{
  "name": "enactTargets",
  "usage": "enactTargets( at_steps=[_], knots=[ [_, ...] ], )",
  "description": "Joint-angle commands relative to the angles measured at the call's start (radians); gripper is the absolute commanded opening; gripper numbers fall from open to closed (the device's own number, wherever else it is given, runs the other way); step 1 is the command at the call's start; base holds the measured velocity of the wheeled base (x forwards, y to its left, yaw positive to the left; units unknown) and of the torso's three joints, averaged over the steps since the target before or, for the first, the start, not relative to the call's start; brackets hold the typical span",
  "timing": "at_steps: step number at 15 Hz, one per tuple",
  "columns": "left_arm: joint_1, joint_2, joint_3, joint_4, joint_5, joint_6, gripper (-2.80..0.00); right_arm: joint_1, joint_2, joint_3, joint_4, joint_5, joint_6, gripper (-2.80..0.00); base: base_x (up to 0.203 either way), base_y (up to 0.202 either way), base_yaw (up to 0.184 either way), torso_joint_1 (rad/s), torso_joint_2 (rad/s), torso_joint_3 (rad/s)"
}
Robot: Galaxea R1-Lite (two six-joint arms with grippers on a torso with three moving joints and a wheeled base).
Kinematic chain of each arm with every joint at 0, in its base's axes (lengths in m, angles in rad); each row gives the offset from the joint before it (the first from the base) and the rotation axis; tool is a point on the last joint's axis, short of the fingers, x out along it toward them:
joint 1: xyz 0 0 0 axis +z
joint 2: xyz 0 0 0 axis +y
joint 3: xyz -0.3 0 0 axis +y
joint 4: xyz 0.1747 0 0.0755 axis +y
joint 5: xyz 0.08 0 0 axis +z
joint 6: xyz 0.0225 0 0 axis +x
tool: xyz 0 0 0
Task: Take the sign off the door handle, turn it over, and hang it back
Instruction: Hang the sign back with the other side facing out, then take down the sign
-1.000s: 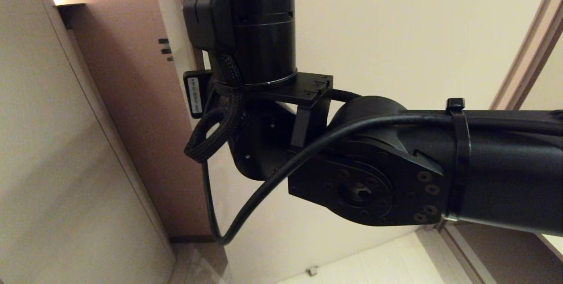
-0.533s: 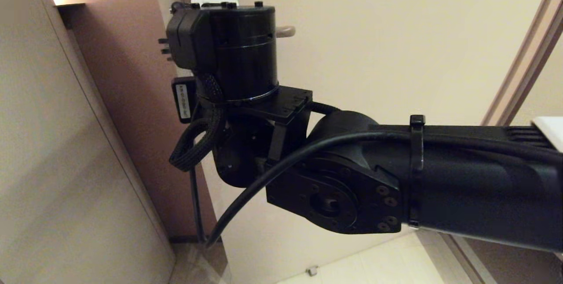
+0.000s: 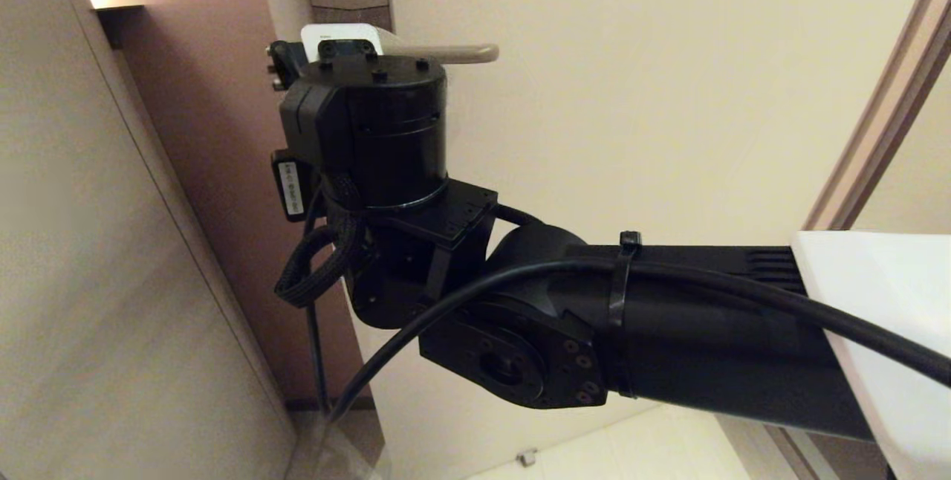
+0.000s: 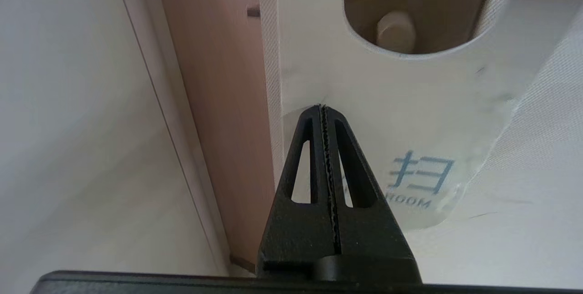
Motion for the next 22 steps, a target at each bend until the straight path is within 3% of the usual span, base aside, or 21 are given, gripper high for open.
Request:
enactTargets(
  at_steps=[1,7,14,18,22],
  knots=[
    [0.0,0.001,0.0,0.0,0.0,0.0,-2.8,-0.002,0.008,0.002,-0.003,-0.003,0.001,-2.8,0.0,0.0,0.0,0.0,0.0,0.0],
    [0.0,0.001,0.0,0.0,0.0,0.0,-2.8,-0.002,-0.053,0.055,0.011,-0.005,-0.01,-2.8,0.0,0.0,0.0,0.0,0.0,0.0],
    [0.0,0.001,0.001,0.0,0.0,0.0,-2.8,-0.023,-0.281,0.348,0.013,-0.007,-0.022,-2.8,0.0,0.0,0.0,0.0,0.0,0.0],
    [0.0,0.001,0.001,0.0,0.0,0.0,-2.8,-0.102,-0.461,0.564,0.013,-0.007,-0.03,-2.8,0.0,0.0,0.0,0.0,0.0,0.0],
    [0.0,0.001,0.001,0.0,0.0,0.0,-2.8,-0.248,-0.673,0.807,0.01,-0.005,-0.051,-2.8,0.0,0.0,0.0,0.0,0.0,0.0]
  ],
)
